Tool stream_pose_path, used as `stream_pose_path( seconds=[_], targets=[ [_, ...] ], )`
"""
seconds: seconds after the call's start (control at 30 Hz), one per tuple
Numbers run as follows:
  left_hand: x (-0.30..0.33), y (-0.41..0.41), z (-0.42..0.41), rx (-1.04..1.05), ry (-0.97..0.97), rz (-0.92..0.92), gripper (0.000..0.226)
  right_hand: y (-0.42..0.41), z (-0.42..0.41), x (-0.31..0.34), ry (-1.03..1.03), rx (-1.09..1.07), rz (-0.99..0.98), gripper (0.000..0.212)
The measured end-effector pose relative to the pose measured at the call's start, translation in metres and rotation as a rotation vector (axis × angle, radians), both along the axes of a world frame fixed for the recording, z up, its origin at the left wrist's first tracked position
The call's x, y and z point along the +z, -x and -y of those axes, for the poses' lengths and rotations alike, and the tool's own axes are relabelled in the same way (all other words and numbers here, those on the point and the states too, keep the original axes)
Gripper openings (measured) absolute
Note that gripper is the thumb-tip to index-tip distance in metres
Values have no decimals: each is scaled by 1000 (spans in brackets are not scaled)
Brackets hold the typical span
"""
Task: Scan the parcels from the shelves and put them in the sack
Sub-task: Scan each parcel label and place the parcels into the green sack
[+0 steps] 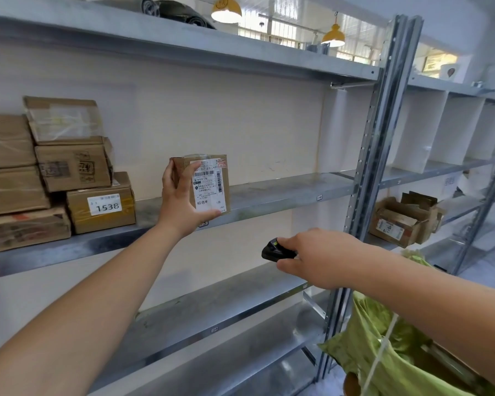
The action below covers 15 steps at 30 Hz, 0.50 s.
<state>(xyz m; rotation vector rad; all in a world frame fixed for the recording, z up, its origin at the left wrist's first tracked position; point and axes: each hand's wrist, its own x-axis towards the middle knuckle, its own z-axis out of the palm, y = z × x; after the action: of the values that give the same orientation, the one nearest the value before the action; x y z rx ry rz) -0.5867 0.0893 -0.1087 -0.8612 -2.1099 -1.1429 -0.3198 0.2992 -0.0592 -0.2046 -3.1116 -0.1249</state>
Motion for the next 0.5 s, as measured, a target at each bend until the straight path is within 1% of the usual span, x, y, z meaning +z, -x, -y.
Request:
stream_pose_path(
  seconds=[0.27, 0.37, 0.5],
  targets=[
    [3, -5, 0, 1, 4, 7, 124, 2, -3, 0, 9, 1, 1, 53],
    [3, -10, -3, -5, -24, 15, 122, 2, -6, 0, 33, -10, -15, 53],
    [5, -23, -20, -89, -31, 19, 120, 0, -16, -3, 67, -47, -19, 54]
  ],
)
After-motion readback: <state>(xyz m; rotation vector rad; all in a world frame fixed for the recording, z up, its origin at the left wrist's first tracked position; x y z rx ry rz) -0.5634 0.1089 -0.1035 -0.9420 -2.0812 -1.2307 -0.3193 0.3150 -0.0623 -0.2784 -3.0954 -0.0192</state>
